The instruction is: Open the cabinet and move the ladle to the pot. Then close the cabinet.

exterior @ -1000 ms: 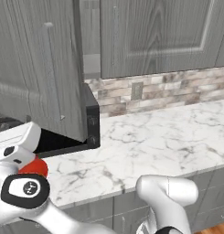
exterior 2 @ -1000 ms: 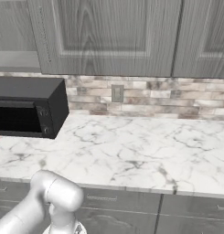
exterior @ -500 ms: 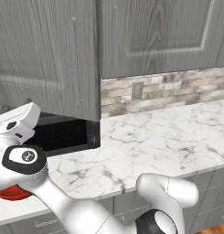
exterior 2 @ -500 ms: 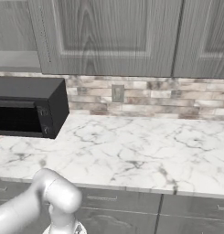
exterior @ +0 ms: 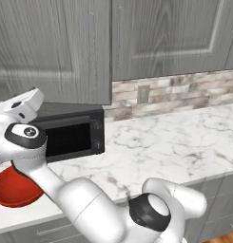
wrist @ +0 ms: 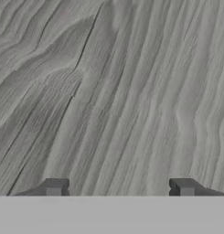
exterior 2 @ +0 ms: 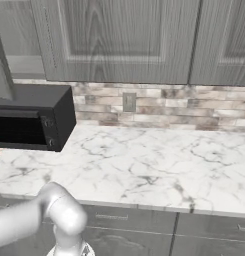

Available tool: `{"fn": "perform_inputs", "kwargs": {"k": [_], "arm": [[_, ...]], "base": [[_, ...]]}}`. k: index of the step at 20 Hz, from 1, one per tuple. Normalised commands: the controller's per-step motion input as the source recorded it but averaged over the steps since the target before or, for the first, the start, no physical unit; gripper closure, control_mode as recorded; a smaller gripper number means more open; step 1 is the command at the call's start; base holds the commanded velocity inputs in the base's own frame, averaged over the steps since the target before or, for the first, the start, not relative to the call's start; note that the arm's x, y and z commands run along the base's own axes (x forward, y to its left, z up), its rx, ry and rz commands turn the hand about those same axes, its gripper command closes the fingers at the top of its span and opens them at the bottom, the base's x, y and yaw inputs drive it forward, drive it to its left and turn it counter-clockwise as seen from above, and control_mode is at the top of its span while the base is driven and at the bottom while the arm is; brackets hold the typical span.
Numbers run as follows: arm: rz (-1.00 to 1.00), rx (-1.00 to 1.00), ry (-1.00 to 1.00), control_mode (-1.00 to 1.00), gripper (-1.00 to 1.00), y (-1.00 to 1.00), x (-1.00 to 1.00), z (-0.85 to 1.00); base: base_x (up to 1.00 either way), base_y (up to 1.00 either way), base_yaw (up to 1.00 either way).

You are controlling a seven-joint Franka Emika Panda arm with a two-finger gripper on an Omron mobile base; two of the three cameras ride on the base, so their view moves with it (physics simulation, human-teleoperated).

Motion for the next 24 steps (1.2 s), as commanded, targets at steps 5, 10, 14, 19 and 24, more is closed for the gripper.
{"fn": "perform_inputs", "kwargs": {"k": [5,10,14,19,24], "arm": [[0.0,0.1,0.1,-1.0,-1.0,-0.19,0.97,0.31],[0.04,0.1,0.11,-1.0,-1.0,-0.24,0.85,0.28],[0.05,0.11,0.12,-1.0,-1.0,-0.32,0.77,0.33],[0.06,0.1,0.11,-1.0,-1.0,-0.32,0.68,0.32],[0.05,0.11,0.13,-1.0,-1.0,-0.31,0.23,0.4]], "base": [[0.0,0.0,0.0],[0.0,0.0,0.0],[0.0,0.0,0.0],[0.0,0.0,0.0],[0.0,0.0,0.0]]}}
